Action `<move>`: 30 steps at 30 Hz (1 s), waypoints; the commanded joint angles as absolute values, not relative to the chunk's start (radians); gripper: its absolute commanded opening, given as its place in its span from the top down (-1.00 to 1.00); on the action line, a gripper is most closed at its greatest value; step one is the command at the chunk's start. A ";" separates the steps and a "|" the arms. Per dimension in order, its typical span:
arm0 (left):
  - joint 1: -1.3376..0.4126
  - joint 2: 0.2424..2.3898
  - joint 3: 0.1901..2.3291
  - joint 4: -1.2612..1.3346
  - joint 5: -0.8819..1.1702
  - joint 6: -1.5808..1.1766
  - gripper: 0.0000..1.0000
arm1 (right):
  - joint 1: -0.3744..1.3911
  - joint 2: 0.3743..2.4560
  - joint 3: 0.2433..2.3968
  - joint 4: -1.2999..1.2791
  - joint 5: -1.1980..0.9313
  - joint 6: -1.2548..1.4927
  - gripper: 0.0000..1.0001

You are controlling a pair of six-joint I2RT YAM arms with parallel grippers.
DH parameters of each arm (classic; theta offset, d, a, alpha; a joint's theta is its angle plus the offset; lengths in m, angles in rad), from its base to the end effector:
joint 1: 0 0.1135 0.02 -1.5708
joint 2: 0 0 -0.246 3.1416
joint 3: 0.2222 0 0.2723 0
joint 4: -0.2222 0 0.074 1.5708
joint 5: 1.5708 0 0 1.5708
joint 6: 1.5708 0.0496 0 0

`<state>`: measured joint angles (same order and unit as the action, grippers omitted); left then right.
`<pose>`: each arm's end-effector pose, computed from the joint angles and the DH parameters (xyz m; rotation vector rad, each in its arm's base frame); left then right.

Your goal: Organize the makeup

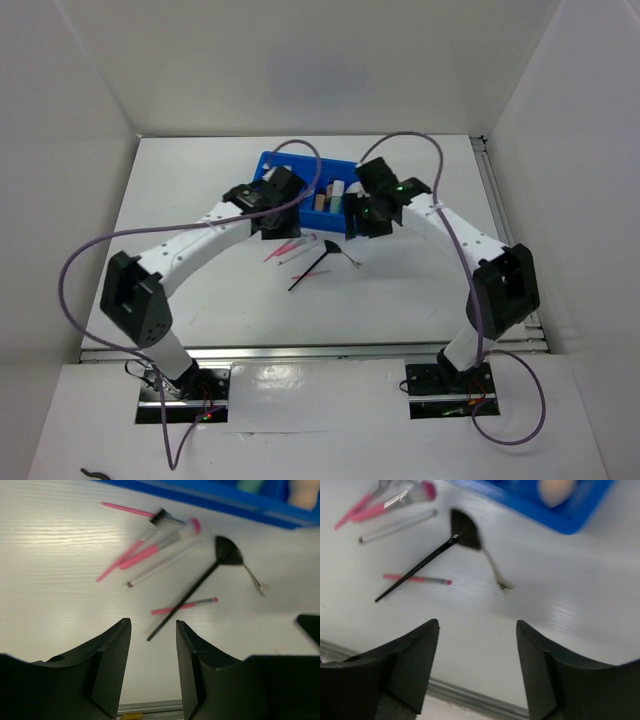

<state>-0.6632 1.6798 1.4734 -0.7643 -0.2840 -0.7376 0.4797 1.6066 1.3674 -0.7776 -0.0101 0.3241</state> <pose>0.3141 -0.2277 0.2620 -0.2032 2.4910 -0.2250 0.3245 0.1694 0.2496 -0.2073 2.6110 0.3034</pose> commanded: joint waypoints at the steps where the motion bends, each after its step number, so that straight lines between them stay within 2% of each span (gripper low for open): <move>1: -0.550 1.546 1.416 -0.770 -0.290 -0.736 -0.09 | 0.555 1.713 1.365 -0.746 -0.058 0.278 -0.46; 3: -0.511 1.491 1.402 -0.759 -0.290 -0.736 -0.12 | 0.574 1.761 1.394 -0.746 -0.048 0.266 -0.46; 8: -0.419 1.428 1.370 -0.716 -0.278 -0.736 -0.14 | 0.595 1.863 1.433 -0.689 0.043 0.244 -0.13; 15: -0.397 1.447 1.359 -0.716 -0.232 -0.723 -0.14 | 0.586 1.956 1.422 -0.651 0.098 0.235 -0.13; 19: -0.397 1.447 1.338 -0.706 -0.222 -0.713 -0.14 | 0.577 1.956 1.353 -0.609 0.107 0.256 -0.02; 22: -0.388 1.447 1.328 -0.695 -0.198 -0.704 -0.14 | 0.555 1.956 1.296 -0.577 0.107 0.271 0.19; 26: -0.388 1.457 1.328 -0.695 -0.198 -0.704 -0.14 | 0.555 1.936 1.256 -0.566 0.086 0.281 0.33; 30: -0.388 1.457 1.328 -0.695 -0.198 -0.704 -0.14 | 0.555 1.898 1.220 -0.581 0.097 0.291 0.57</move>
